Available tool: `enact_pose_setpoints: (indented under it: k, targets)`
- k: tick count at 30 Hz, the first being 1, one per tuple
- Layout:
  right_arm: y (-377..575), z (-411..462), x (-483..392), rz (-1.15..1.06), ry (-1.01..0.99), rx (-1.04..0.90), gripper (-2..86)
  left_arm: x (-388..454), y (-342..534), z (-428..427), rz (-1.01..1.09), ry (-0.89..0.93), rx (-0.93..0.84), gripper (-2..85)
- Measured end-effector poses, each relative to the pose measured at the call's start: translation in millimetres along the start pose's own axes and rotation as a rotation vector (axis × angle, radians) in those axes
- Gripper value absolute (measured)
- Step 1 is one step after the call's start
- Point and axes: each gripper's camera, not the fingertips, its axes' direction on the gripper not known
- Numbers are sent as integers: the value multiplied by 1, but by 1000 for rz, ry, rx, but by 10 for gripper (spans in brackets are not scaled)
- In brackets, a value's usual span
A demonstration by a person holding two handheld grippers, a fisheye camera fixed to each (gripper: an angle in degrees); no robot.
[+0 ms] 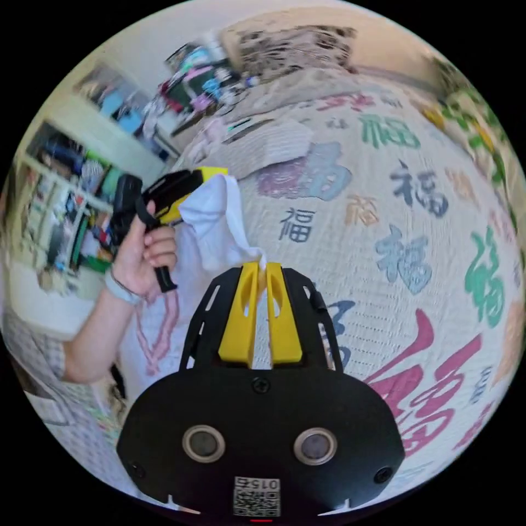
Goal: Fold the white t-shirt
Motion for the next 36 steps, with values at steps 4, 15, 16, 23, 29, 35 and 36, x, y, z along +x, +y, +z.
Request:
enact_pose_setpoints:
  k: [4, 15, 16, 23, 29, 35, 36]
  targets:
    - [24, -12, 76, 368, -133, 137, 61, -1, 25, -10, -25, 1, 62, 135]
    - [128, 22, 16, -122, -35, -356, 70, 25, 321, -204, -337, -336, 324, 103]
    - [141, 22, 14, -146, -3, -404, 72, 38, 358, -221, -417, -467, 301, 102]
    - [209, 29, 10, -191, 119, -618, 92, 100, 512, -252, -710, -841, 113, 111]
    - [272, 50, 1, -273, 187, -620, 95, 118, 592, -225, -639, -836, 151, 104]
    - [310, 71, -2, -273, 193, -627, 27, 132, 638, -202, -549, -850, 135, 61]
    - [318, 73, -3, -292, 204, -607, 20, 135, 646, -197, -517, -878, 102, 40]
